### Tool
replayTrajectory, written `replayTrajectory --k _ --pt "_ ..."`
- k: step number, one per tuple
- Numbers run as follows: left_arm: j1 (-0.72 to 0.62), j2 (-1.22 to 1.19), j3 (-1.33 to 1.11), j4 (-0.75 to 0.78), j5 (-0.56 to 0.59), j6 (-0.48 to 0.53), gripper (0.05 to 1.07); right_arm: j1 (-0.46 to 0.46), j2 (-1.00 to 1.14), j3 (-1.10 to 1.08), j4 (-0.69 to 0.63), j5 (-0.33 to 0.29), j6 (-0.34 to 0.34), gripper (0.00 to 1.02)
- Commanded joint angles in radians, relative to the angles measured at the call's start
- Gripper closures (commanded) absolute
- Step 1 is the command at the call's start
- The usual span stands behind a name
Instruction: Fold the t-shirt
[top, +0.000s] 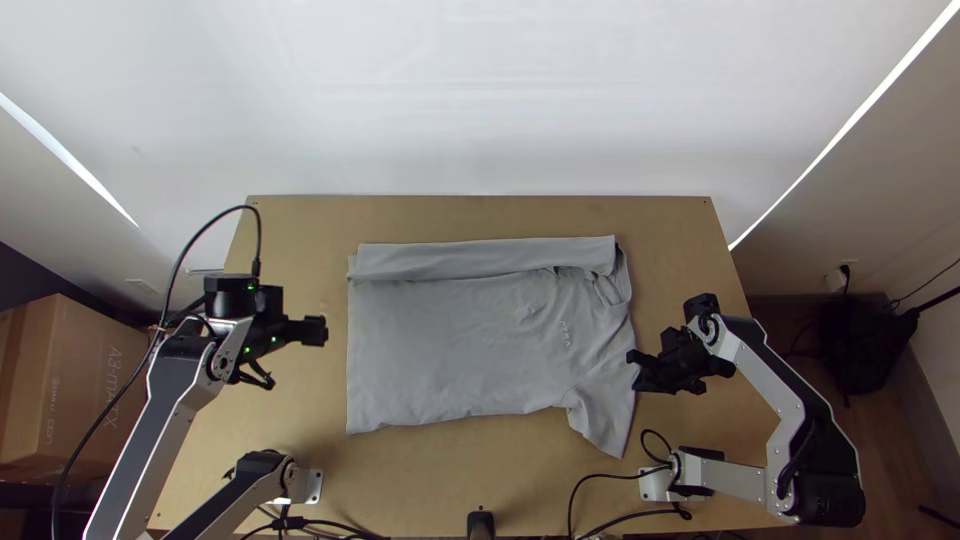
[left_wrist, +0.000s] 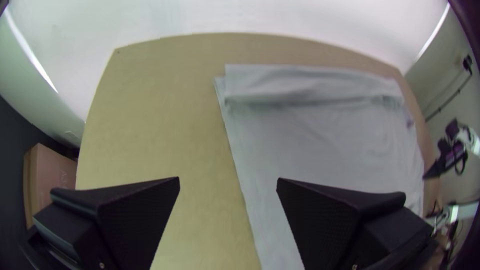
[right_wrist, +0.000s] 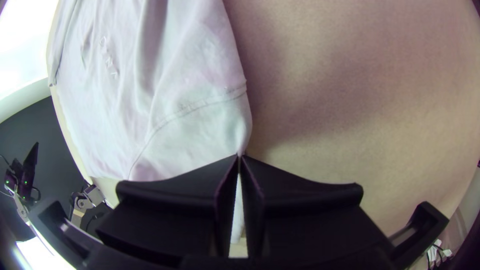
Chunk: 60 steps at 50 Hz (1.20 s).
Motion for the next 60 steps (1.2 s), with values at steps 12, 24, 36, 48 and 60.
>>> replayTrajectory --k 12,24,36,48,60 --pt "-0.014 -0.001 -0.063 -0.321 0.092 0.231 0.15 -0.046 0.032 0.076 -0.048 -0.007 -0.032 1.0" --pt "-0.05 -0.018 -0.118 -0.483 0.052 0.383 0.11 -0.049 0.032 0.134 -0.104 -0.007 -0.048 1.0" --pt "-0.202 0.065 -0.135 -0.513 0.021 0.414 0.11 -0.037 0.04 0.14 -0.11 -0.007 -0.048 1.0" --pt "-0.341 0.255 -0.098 -0.488 0.009 0.334 0.11 -0.034 0.058 0.177 -0.122 -0.007 -0.048 1.0" --pt "-0.452 0.37 -0.08 -0.425 0.01 0.221 0.11 -0.039 0.079 0.21 -0.13 -0.007 -0.048 1.0"
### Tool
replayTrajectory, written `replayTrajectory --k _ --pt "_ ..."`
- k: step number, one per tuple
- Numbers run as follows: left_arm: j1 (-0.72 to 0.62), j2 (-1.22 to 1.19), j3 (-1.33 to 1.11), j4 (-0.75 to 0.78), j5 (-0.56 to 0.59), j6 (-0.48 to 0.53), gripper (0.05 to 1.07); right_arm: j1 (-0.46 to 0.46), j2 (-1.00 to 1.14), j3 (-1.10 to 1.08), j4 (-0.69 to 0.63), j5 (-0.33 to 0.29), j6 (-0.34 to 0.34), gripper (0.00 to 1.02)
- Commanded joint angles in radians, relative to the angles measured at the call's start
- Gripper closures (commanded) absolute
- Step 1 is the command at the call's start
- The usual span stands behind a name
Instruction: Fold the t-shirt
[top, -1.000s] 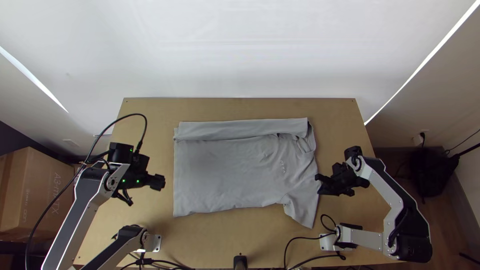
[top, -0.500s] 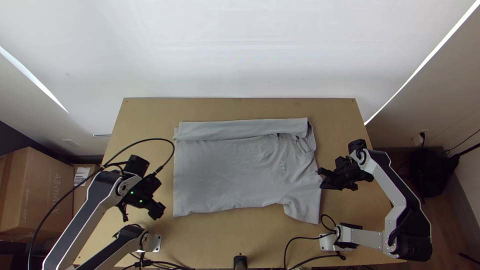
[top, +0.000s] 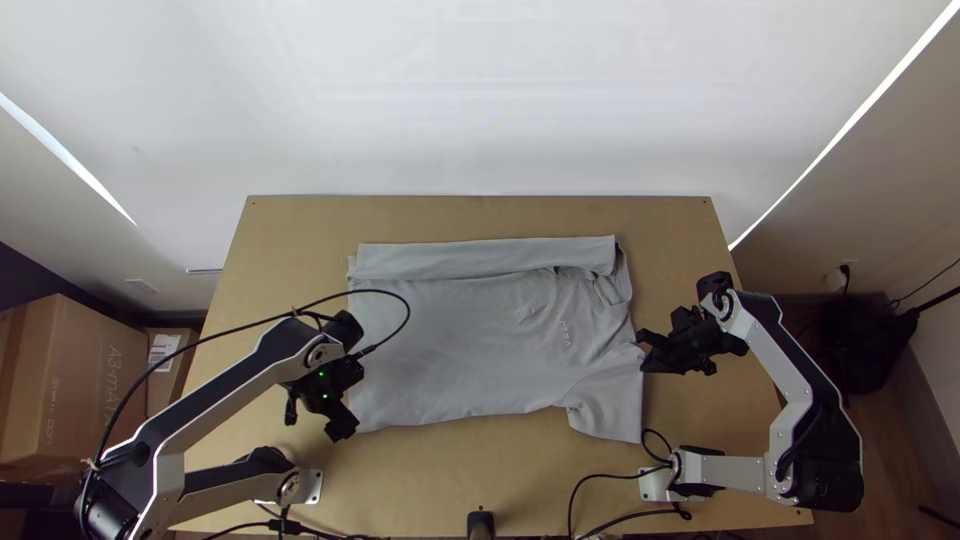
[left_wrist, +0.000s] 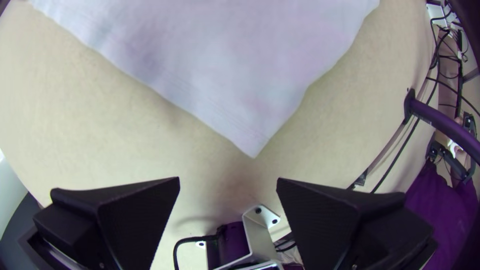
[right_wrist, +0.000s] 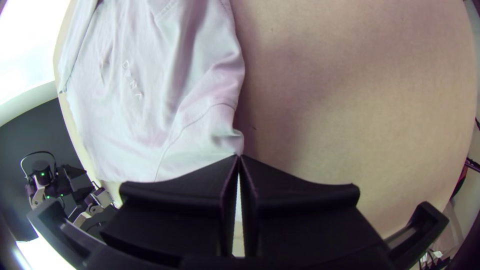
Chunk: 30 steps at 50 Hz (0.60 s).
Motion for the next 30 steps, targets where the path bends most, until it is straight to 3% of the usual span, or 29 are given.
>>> replayTrajectory --k 1,7,13,26,30 --pt "-0.04 0.042 0.017 0.012 -0.004 -0.047 0.11 -0.001 0.022 0.031 -0.015 -0.004 -0.012 1.0" --pt "-0.073 0.08 0.009 0.023 0.001 -0.071 0.11 -0.001 0.031 0.038 -0.016 -0.004 -0.011 1.0" --pt "-0.105 0.103 0.0 0.032 0.005 -0.093 0.2 0.001 0.038 0.044 -0.016 -0.004 -0.011 1.0" --pt "-0.14 0.167 -0.028 0.052 0.028 -0.119 0.2 0.004 0.042 0.057 -0.03 -0.005 -0.009 1.0" --pt "-0.137 0.17 -0.026 0.068 0.064 -0.123 0.32 0.004 0.044 0.057 -0.032 -0.004 -0.009 1.0"
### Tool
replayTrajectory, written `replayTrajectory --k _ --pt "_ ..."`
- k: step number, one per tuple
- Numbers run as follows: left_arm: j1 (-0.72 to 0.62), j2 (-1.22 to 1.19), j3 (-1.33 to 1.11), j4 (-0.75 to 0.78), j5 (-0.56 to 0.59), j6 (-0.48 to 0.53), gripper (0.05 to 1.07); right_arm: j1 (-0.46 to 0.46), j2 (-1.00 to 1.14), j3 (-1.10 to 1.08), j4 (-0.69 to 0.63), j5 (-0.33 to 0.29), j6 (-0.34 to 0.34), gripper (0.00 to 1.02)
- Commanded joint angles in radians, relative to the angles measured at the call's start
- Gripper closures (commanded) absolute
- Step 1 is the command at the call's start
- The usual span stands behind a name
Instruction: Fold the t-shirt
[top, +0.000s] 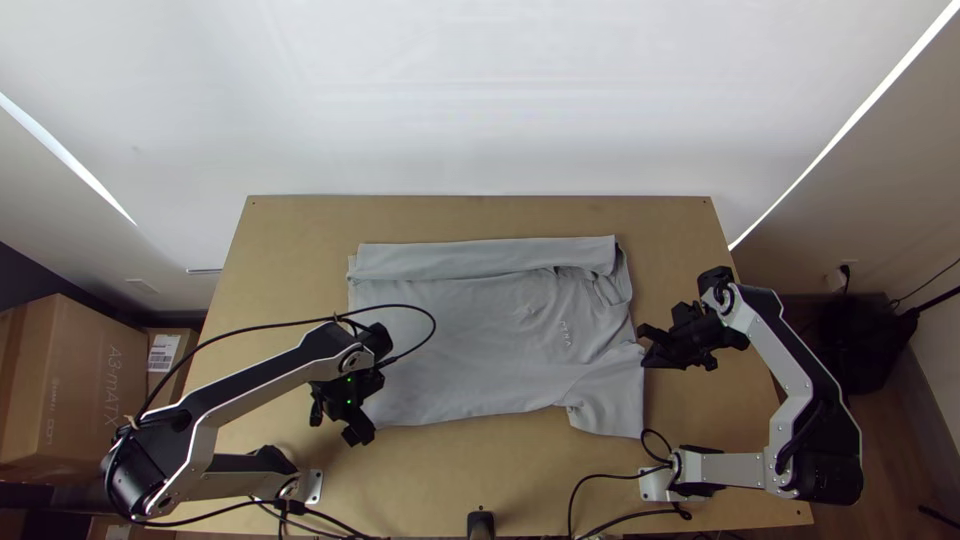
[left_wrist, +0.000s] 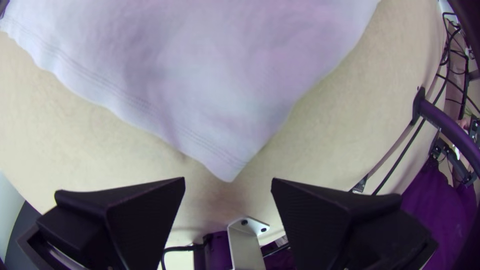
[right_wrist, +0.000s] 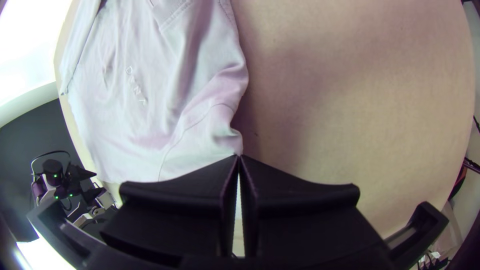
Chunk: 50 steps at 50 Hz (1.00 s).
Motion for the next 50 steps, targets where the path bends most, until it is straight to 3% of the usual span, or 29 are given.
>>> replayTrajectory --k 1,4,12,16,23,44,50 --pt "0.0 0.017 -0.022 0.019 0.04 -0.02 0.33 0.004 0.02 0.016 -0.016 -0.004 -0.009 1.0" --pt "0.0 0.015 -0.025 0.037 0.043 -0.032 0.35 0.004 0.02 0.016 -0.018 -0.004 -0.009 1.0" --pt "-0.008 0.015 -0.065 0.076 0.045 -0.032 0.64 0.001 0.02 0.029 -0.025 -0.004 -0.009 1.0" --pt "-0.003 -0.002 -0.085 0.103 0.048 -0.032 0.84 -0.002 0.018 0.035 -0.03 -0.004 -0.009 1.0" --pt "0.003 -0.017 -0.085 0.108 0.047 -0.023 0.99 -0.011 0.015 0.045 -0.039 -0.004 -0.011 1.0" --pt "0.241 -0.169 -0.058 0.091 0.047 0.141 1.04 -0.093 0.023 0.105 -0.122 -0.002 -0.081 1.0" --pt "0.275 -0.204 -0.059 0.079 0.045 0.169 1.04 -0.109 0.026 0.105 -0.122 0.062 -0.084 1.0"
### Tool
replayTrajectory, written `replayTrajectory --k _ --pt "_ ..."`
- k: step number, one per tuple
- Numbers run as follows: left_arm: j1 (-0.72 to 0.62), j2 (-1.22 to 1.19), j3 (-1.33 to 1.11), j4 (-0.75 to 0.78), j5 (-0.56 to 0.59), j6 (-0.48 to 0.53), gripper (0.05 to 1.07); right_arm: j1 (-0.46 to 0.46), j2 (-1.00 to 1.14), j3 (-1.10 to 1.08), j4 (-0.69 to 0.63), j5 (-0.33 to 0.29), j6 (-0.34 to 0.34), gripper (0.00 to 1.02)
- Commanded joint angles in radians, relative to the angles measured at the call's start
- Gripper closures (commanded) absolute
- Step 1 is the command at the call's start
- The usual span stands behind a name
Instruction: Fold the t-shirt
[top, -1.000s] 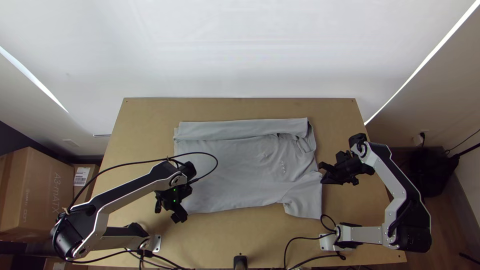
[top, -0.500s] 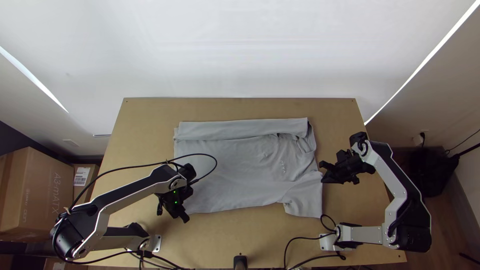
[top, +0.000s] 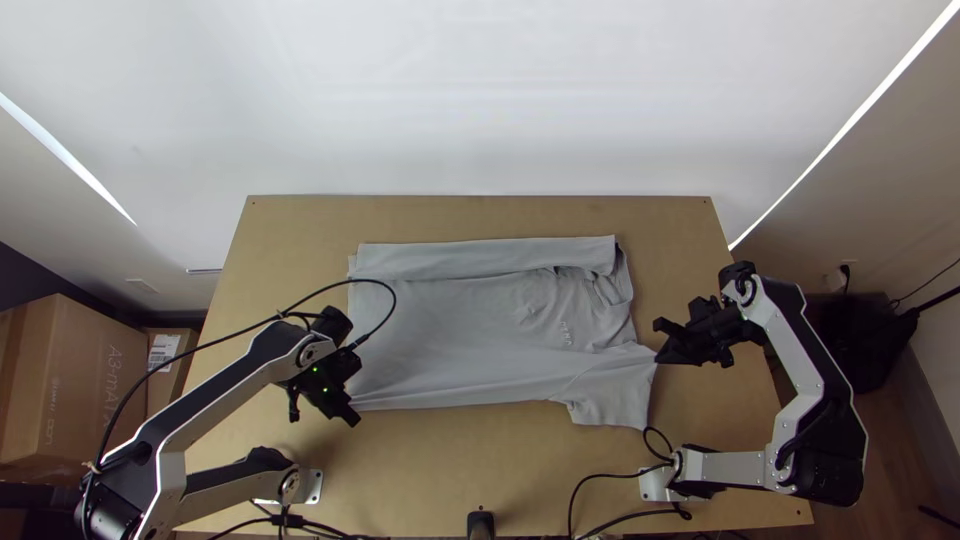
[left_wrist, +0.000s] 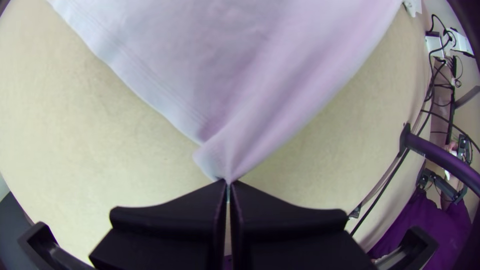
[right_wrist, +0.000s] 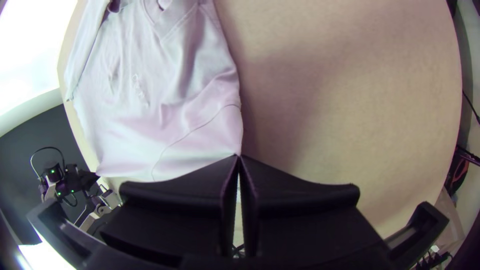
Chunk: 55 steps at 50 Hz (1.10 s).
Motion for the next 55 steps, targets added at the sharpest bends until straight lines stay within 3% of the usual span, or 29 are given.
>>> replayTrajectory --k 1,19,36,55 --pt "0.028 -0.035 0.006 -0.027 0.003 0.043 1.04 -0.016 0.019 0.022 -0.015 0.051 -0.021 1.0" --pt "0.113 -0.05 0.19 0.081 0.007 -0.042 1.05 0.048 -0.021 0.149 -0.084 0.037 -0.005 1.0" --pt "0.201 0.04 0.341 0.148 0.005 -0.057 1.05 0.109 0.005 0.31 -0.084 0.034 0.025 1.0" --pt "0.243 0.191 0.577 0.176 0.005 -0.091 1.05 0.186 0.186 0.57 -0.084 0.029 0.085 1.0"
